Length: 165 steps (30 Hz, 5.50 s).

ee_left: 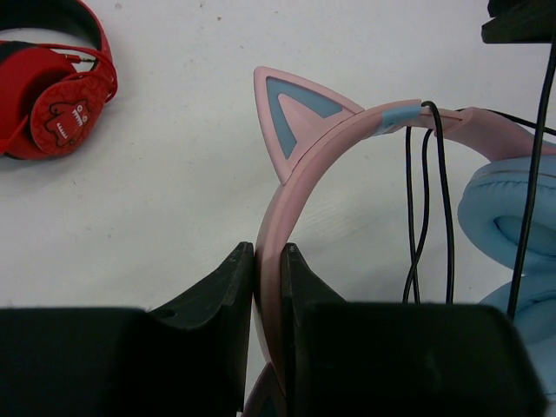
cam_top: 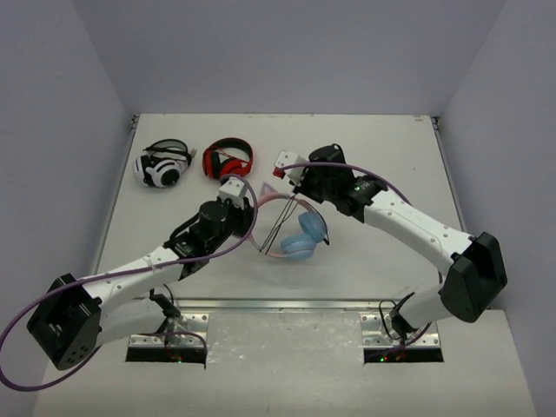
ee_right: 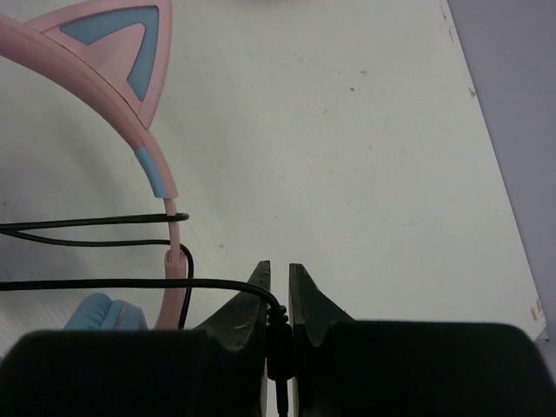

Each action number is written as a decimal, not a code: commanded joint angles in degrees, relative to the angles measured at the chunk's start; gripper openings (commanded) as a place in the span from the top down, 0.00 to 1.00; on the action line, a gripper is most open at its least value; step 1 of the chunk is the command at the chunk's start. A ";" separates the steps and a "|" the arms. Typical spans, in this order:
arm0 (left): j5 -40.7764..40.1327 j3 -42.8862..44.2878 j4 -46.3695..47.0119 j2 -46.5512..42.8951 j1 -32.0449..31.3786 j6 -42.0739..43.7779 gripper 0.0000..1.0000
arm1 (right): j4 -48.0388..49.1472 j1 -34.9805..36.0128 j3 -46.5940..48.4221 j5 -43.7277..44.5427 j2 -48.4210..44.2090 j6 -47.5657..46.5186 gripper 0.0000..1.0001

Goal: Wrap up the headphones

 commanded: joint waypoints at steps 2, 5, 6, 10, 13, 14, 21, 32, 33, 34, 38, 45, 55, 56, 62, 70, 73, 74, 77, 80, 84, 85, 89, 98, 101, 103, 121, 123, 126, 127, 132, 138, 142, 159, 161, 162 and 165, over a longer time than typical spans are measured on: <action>1.67 2.78 1.30 -2.27 -0.30 -1.01 1.00 | 3.57 -2.77 3.04 2.99 2.27 0.16 0.90; 2.02 2.78 0.86 -3.59 -0.30 -1.09 1.00 | 4.19 -5.31 3.57 0.62 3.15 1.57 0.89; 2.20 2.60 0.95 -3.94 -0.30 -1.27 1.00 | 4.28 -6.19 4.18 0.10 3.41 1.83 0.89; 2.46 1.99 1.56 -6.05 -0.30 -1.89 1.00 | 4.28 -7.69 5.50 -1.21 5.17 3.23 0.89; 3.69 1.81 2.44 -7.89 -0.30 -2.06 1.00 | 4.37 -8.48 5.15 -4.63 5.70 4.82 0.88; 5.00 1.63 3.05 -8.34 -0.30 -2.15 1.00 | 4.28 -8.66 4.98 -5.61 5.79 4.99 0.87; 6.16 4.27 0.95 -7.38 -0.21 -2.68 1.00 | 6.56 -9.10 2.96 -10.27 3.42 8.24 0.86; 9.32 8.31 -0.19 -5.97 -0.13 -4.70 1.00 | 6.21 -14.81 3.22 -23.19 3.50 15.10 0.81; 9.32 9.18 -0.46 -5.27 -0.13 -4.87 1.00 | 5.60 -14.90 3.22 -24.50 3.68 15.19 0.80; 9.32 9.45 -0.20 -5.09 -0.13 -5.05 1.00 | 5.25 -15.07 3.65 -25.30 4.12 15.28 0.78; 12.21 10.77 1.65 -4.39 1.36 -5.40 1.00 | 3.49 -17.44 3.92 -30.13 5.00 16.42 0.64; 19.24 16.39 6.48 1.32 3.83 -5.31 1.00 | 3.41 -23.77 3.92 -40.50 6.93 20.55 0.51; 32.68 21.67 12.20 8.53 12.26 -10.93 1.00 | 2.79 -30.54 4.71 -45.88 13.42 31.26 0.01; 32.70 22.37 12.20 9.05 12.88 -10.76 1.00 | 2.70 -30.54 4.71 -45.88 14.05 31.27 0.01; 35.76 28.34 6.41 12.57 16.65 -5.59 1.00 | -0.27 -32.65 6.46 -34.15 17.39 36.80 0.01; 49.29 36.26 -6.69 19.95 23.85 7.78 1.00 | -4.77 -38.10 6.12 -24.70 11.00 46.66 0.01; 56.33 38.80 -11.51 23.11 26.68 16.61 1.00 | -6.44 -38.10 5.24 -25.05 5.80 45.87 0.01; 58.26 39.85 -13.71 24.17 27.03 19.09 1.00 | -6.79 -38.19 5.06 -25.05 4.49 45.52 0.01; 62.02 42.59 -21.72 27.16 27.30 23.95 1.00 | -7.32 -38.19 5.15 -26.62 0.35 44.55 0.01; 71.94 43.12 -23.56 30.50 27.30 25.00 0.99 | -7.58 -37.84 7.51 -33.90 -0.10 44.72 0.02; 76.29 44.52 -28.41 34.72 27.12 28.52 0.99 | -8.81 -32.15 10.24 -40.25 1.65 43.24 0.09; 77.60 44.35 -28.93 34.90 27.03 29.22 0.99 | -10.82 -26.56 11.20 -36.77 2.96 40.44 0.11; 73.58 45.05 -32.09 36.21 24.67 31.50 0.99 | -11.37 -18.43 13.85 -28.49 5.00 41.19 0.17; 62.67 46.02 -34.12 36.66 19.39 33.80 0.99 | -13.65 -8.84 14.56 -16.09 7.72 43.49 0.44; 62.93 45.84 -33.42 35.69 19.39 33.71 0.99 | -14.97 -7.70 13.33 -13.80 7.55 43.76 0.51; 64.07 45.93 -33.42 35.51 19.39 33.71 0.99 | -15.06 -6.73 12.54 -12.58 7.20 44.19 0.55; 66.54 45.23 -30.34 33.58 19.47 31.16 0.99 | -9.96 -4.27 6.73 -9.75 8.69 49.81 0.77; 66.01 45.14 -29.64 33.49 19.47 30.29 1.00 | -9.52 -4.09 6.38 -10.19 8.60 50.43 0.76; 66.27 44.09 -26.84 32.62 19.74 28.89 0.99 | -9.17 -3.39 5.85 -9.58 9.13 51.49 0.72; 66.36 44.08 -26.74 32.44 19.82 28.88 0.99 | -9.25 -3.21 5.94 -9.23 9.30 51.40 0.72; 67.06 44.35 -26.91 32.09 20.35 28.70 0.99 | -10.05 -2.42 6.56 -8.26 10.01 51.49 0.71; 66.02 45.23 -27.97 32.44 20.53 28.26 0.93 | -9.70 -1.81 7.17 -7.38 10.36 52.37 0.99; 57.24 43.74 -24.90 30.86 20.53 23.36 0.75 | -8.74 -1.63 7.17 -5.81 9.40 54.30 0.99; -5.72 45.13 -24.78 16.36 21.32 0.01 0.00 | -3.11 -0.05 3.30 0.61 8.51 57.72 0.99; -22.63 50.46 -34.52 14.34 21.41 -5.98 0.00 | -3.11 1.18 4.79 2.02 10.00 59.39 0.99; -25.98 52.33 -38.47 13.90 21.49 -10.89 0.00 | -3.10 1.62 5.67 2.46 12.18 60.01 0.99; -31.80 55.42 -51.85 10.22 21.50 -18.46 0.00 | -4.41 4.51 11.02 4.56 18.76 63.26 0.99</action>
